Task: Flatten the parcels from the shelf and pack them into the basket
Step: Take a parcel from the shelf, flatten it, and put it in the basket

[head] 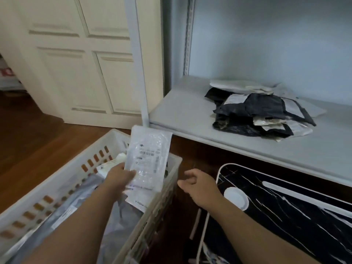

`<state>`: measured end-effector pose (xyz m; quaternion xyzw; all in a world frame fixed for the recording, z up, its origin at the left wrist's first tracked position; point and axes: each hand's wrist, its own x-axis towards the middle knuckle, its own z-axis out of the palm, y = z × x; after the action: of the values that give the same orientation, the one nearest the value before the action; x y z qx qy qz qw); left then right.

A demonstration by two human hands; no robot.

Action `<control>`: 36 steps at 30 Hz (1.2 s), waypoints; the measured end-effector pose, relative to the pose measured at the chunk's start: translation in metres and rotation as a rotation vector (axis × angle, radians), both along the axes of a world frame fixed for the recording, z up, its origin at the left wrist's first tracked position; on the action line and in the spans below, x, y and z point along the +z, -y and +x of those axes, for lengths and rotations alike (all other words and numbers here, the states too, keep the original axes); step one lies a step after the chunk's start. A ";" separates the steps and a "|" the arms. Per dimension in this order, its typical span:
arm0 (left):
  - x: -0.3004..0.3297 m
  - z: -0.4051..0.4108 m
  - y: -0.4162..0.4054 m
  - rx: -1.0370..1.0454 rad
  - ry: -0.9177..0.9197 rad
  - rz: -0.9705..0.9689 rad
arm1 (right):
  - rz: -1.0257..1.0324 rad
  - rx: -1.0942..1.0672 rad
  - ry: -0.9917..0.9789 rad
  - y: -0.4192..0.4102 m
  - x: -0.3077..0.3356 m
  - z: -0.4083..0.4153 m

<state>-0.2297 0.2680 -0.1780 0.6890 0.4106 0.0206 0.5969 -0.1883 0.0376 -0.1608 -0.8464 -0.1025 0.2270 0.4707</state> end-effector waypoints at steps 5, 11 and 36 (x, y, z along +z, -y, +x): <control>-0.050 -0.008 -0.029 -0.471 -0.680 0.589 | -0.250 0.261 0.191 -0.025 -0.021 0.001; -0.073 0.017 -0.013 -0.841 -0.771 0.722 | -0.546 0.601 0.395 -0.048 -0.044 0.009; -0.067 0.053 0.009 -0.817 -0.504 0.932 | -0.653 0.720 0.364 -0.034 -0.049 0.016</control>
<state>-0.1768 0.2587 -0.2448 0.9587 0.1919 -0.1934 0.0822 -0.1723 0.0712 -0.2094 -0.8861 -0.3912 0.2439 0.0485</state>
